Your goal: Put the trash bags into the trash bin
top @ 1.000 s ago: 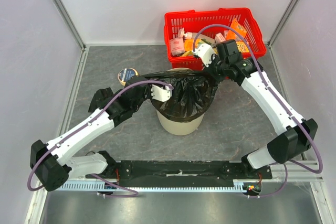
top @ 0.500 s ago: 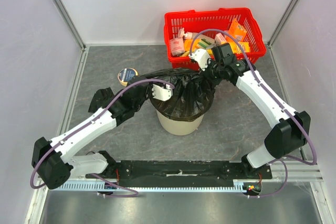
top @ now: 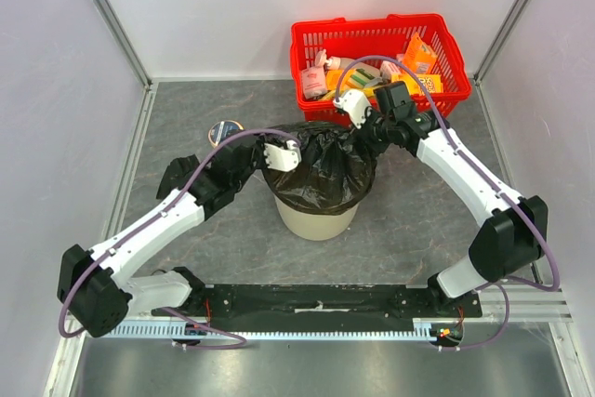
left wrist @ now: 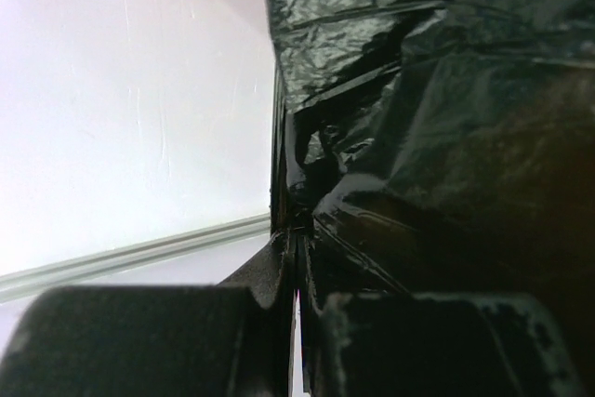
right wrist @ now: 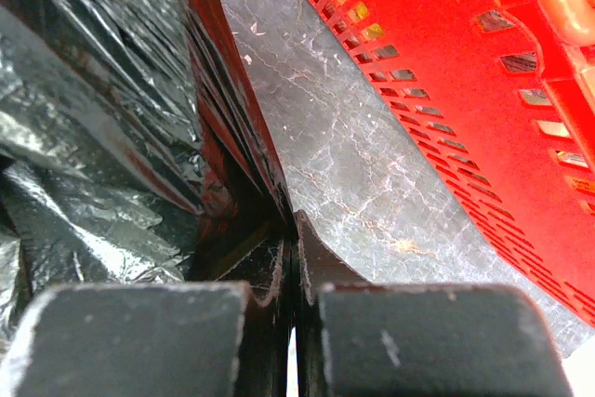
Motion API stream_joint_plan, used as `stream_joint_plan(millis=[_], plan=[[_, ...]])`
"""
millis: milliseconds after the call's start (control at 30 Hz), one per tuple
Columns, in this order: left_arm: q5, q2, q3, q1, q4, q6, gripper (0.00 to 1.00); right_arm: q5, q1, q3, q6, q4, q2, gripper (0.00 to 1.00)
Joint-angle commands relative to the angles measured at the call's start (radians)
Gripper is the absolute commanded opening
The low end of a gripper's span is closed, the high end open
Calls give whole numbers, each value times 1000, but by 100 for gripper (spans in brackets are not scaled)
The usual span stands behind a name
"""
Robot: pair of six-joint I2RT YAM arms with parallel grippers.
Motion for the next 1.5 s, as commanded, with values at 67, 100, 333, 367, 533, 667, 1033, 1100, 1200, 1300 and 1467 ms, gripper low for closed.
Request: stream_joint_plan(millis=[67,100,333,367,533,667,1033,1100,1200,1300,1467], plan=[[-16,27,85,84,51,-128,2,20,-3,-33,-3,-12,-29,0],[-14,38,102,93,54,-144,2,20,-5,-32,-5,-10,-35,0],[-2,93,152,115,77,-211,2,18,-15,-30,-14,-6,-61,0],[-3,107,154,115,74,-210,2,15,-18,-30,-15,-6,-64,0],[0,124,128,116,41,-207,2,-5,-34,-47,-20,-9,-75,0],[9,107,82,127,7,-217,2,-22,-41,-76,-23,-4,-76,0],[171,-39,-36,173,-85,-271,2,-92,-49,-135,-9,-2,-107,0],[195,-50,-41,188,-107,-277,2,-94,-49,-141,-5,-2,-113,0],[256,-76,-59,214,-134,-286,2,-100,-54,-156,1,-2,-127,0],[354,-111,-79,259,-159,-297,2,-126,-64,-170,18,-4,-130,0],[541,-134,-85,310,-226,-323,2,-166,-75,-202,31,-1,-133,1]])
